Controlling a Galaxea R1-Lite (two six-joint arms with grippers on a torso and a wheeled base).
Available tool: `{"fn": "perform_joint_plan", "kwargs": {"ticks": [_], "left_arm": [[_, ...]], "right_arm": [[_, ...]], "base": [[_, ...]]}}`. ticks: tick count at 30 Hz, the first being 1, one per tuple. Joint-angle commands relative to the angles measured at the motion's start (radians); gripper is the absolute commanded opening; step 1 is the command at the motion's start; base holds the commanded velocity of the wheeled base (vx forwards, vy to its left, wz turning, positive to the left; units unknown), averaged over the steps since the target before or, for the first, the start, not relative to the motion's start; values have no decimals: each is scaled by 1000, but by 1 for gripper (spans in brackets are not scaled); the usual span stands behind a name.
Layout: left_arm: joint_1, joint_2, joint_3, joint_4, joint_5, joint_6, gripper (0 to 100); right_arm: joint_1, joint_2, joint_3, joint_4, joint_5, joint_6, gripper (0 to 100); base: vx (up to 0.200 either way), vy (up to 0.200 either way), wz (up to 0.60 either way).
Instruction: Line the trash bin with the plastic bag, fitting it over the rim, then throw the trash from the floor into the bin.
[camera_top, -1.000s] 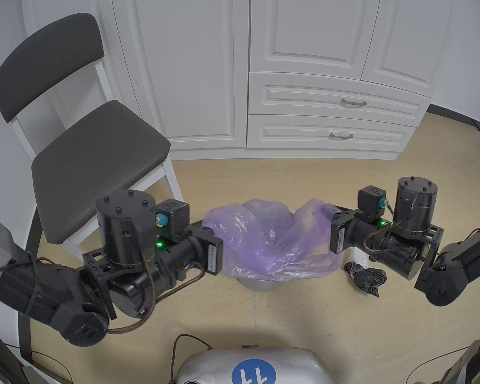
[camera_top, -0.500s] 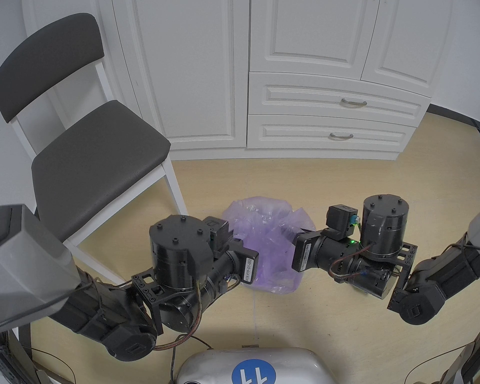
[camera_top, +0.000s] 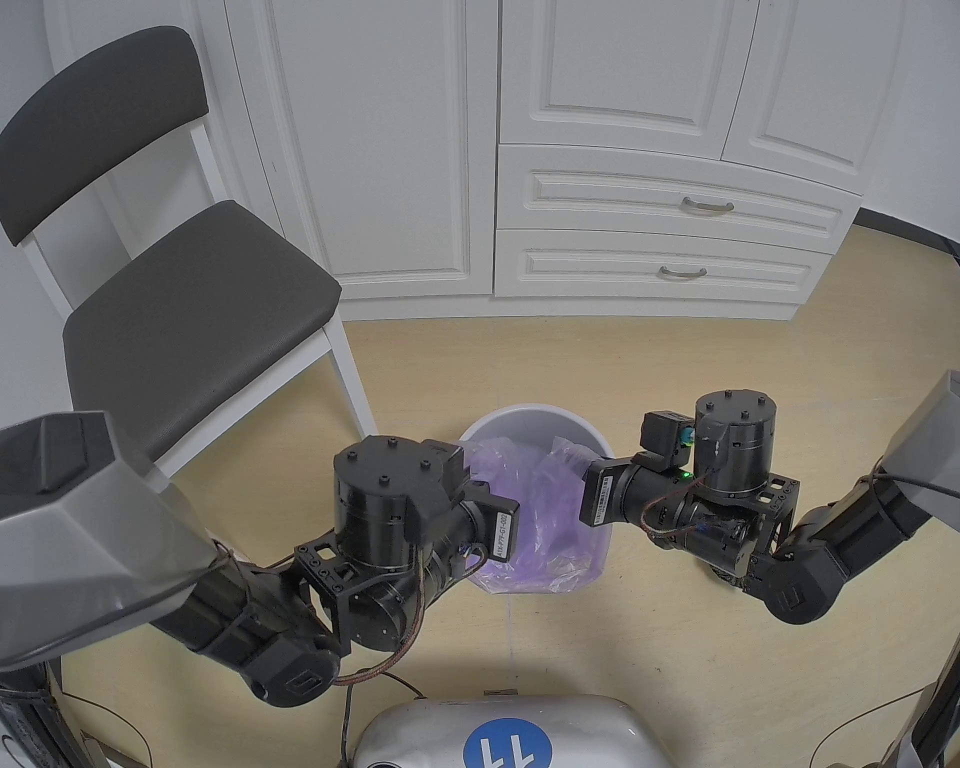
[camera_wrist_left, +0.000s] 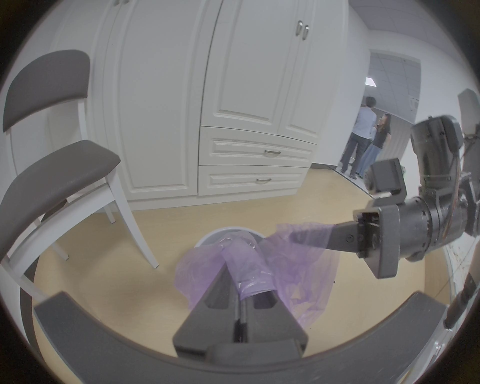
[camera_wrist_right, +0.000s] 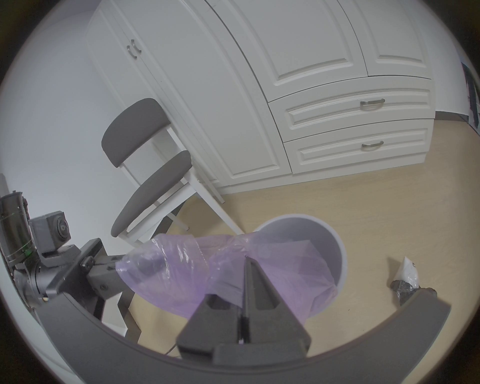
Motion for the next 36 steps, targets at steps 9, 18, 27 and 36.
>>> {"fn": "perform_joint_plan", "kwargs": {"ticks": [9, 18, 27, 36], "left_arm": [[71, 117, -118, -4, -6, -34, 0], [87, 203, -245, 11, -3, -127, 0], [128, 191, -320, 16, -6, -221, 0], [140, 193, -461, 237, -11, -429, 0]], "right_arm": [[-75, 126, -93, 0, 15, 53, 0], [-120, 146, -125, 0, 17, 61, 0], [-148, 159, -174, 11, 15, 102, 0], [-171, 167, -245, 114, 0, 136, 0]], "base": [[0, 0, 0], [0, 0, 0], [0, 0, 0], [0, 0, 0]]}}
